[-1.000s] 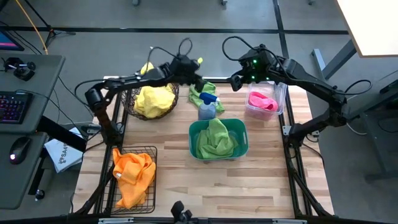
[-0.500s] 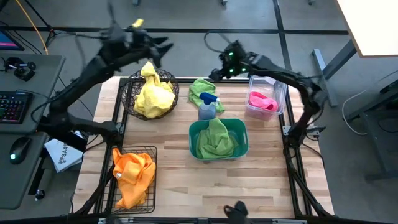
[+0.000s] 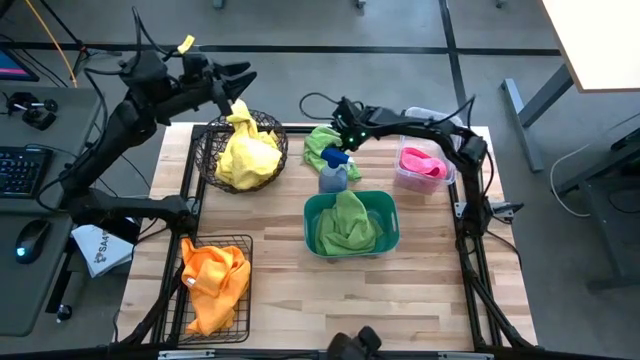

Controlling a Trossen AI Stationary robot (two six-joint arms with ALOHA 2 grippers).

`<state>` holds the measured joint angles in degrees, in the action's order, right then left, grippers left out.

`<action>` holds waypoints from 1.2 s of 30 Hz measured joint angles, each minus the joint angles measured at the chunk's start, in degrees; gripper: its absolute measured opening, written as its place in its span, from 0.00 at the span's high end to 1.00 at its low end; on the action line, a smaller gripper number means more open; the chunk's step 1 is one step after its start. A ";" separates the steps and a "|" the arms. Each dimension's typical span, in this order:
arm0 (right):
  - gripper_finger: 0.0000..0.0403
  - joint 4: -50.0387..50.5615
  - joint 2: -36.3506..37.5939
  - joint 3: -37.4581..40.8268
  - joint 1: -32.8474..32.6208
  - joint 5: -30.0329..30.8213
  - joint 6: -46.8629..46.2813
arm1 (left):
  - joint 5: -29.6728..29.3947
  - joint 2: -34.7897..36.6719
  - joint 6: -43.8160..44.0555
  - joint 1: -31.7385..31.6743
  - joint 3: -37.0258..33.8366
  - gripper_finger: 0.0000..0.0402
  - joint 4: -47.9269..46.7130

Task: Sort microfiber towel by color & place in baskets
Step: Put the green towel into the blue bin

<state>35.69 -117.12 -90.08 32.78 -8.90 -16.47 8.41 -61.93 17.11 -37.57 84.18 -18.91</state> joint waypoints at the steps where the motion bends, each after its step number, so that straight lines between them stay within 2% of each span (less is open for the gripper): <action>1: 0.23 0.24 -0.49 0.00 -0.23 0.19 -0.11 | -0.06 -0.04 0.36 0.18 -0.02 0.48 -0.03; 7: 0.23 2.27 -3.28 -0.17 -2.03 2.94 -1.52 | -0.11 -0.44 1.89 0.30 -0.02 0.48 0.02; 11: 0.23 4.51 -5.05 0.16 -3.43 7.11 -1.42 | -0.11 -0.42 2.20 0.30 -0.02 0.48 0.04; 19: 0.25 6.63 -6.99 -0.18 -4.46 7.41 -0.04 | -0.10 -0.42 2.23 0.28 -0.02 0.48 0.43; 21: 0.31 6.72 -7.13 -0.20 -4.66 8.24 1.12 | -0.11 -0.42 2.23 0.28 -0.02 0.48 0.41; 23: 0.43 6.89 -7.15 -0.18 -5.05 10.25 2.97 | -0.09 -0.42 2.23 0.28 -0.02 0.48 0.60; 25: 0.61 7.48 -6.74 -0.14 -5.15 11.60 4.84 | -0.09 -0.42 2.21 0.28 -0.02 0.48 1.76; 27: 0.85 8.42 -5.78 0.04 -5.15 12.41 6.68 | -0.09 -0.27 1.70 0.28 -0.02 0.48 3.20; 28: 0.92 9.20 -4.97 0.24 -4.91 12.49 7.85 | -0.10 -0.08 1.16 0.28 -0.02 0.48 3.91; 29: 0.95 9.05 -3.96 0.24 -4.57 12.55 8.87 | -0.09 0.08 0.63 0.28 -0.02 0.48 4.63; 31: 0.94 9.09 -0.71 -0.06 -3.52 13.39 9.10 | -0.07 0.45 0.35 0.28 0.00 0.48 6.21; 36: 0.98 8.56 10.41 -0.17 -0.74 13.80 11.09 | -0.07 0.83 -0.09 0.14 0.00 0.48 6.90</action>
<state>44.26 -106.70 -90.26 32.05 4.90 -5.38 8.34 -61.10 17.01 -37.43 84.18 -12.01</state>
